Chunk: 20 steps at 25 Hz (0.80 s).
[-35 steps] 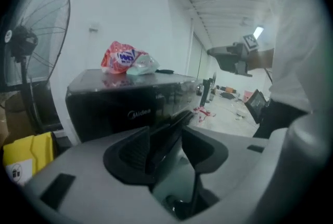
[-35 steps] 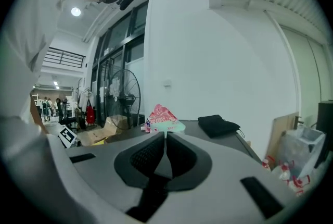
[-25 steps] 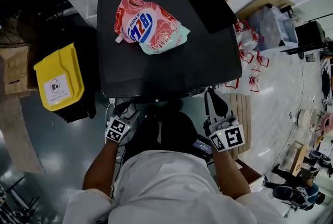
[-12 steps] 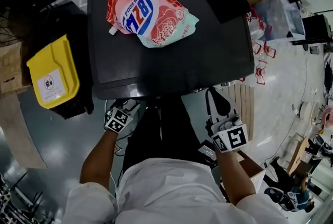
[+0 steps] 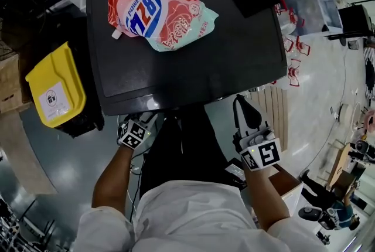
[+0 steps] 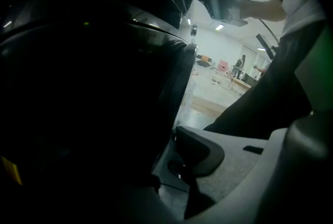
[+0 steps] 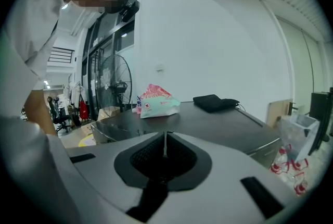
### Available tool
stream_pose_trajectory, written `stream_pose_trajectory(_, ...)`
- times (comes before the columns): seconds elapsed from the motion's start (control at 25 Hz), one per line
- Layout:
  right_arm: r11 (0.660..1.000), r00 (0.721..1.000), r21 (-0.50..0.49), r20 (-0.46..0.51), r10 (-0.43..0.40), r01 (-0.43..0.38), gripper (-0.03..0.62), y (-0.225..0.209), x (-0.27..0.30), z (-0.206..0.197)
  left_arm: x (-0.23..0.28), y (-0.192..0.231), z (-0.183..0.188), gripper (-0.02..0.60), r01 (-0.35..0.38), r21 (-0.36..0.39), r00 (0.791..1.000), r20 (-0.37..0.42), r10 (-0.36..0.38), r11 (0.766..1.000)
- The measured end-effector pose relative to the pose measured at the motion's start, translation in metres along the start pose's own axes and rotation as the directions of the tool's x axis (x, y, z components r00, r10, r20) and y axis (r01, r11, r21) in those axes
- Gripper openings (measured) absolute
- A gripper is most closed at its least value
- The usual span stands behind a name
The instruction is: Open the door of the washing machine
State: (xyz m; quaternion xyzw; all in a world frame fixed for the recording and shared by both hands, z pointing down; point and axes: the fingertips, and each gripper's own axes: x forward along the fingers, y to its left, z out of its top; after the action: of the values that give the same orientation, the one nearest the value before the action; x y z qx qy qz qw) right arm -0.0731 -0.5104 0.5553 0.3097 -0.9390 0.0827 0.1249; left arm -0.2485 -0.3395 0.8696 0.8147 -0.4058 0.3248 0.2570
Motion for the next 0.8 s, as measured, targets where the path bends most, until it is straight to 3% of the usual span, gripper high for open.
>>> stream_pose_trajectory(0.2,1.000,1.000,-0.009,0.000,0.000,0.000,0.038,0.001,0.000,-0.001,0.001,0.000,0.001,0.112,0.014,0.040,1.000,-0.002,-0.014,0.999)
stream_pose_trajectory(0.8,0.999,0.999,-0.004,0.007,-0.049,0.049,0.038,-0.002,-0.024,-0.005,0.002,0.002,-0.001,0.098,0.036,0.028,0.998,-0.047,-0.034,0.999)
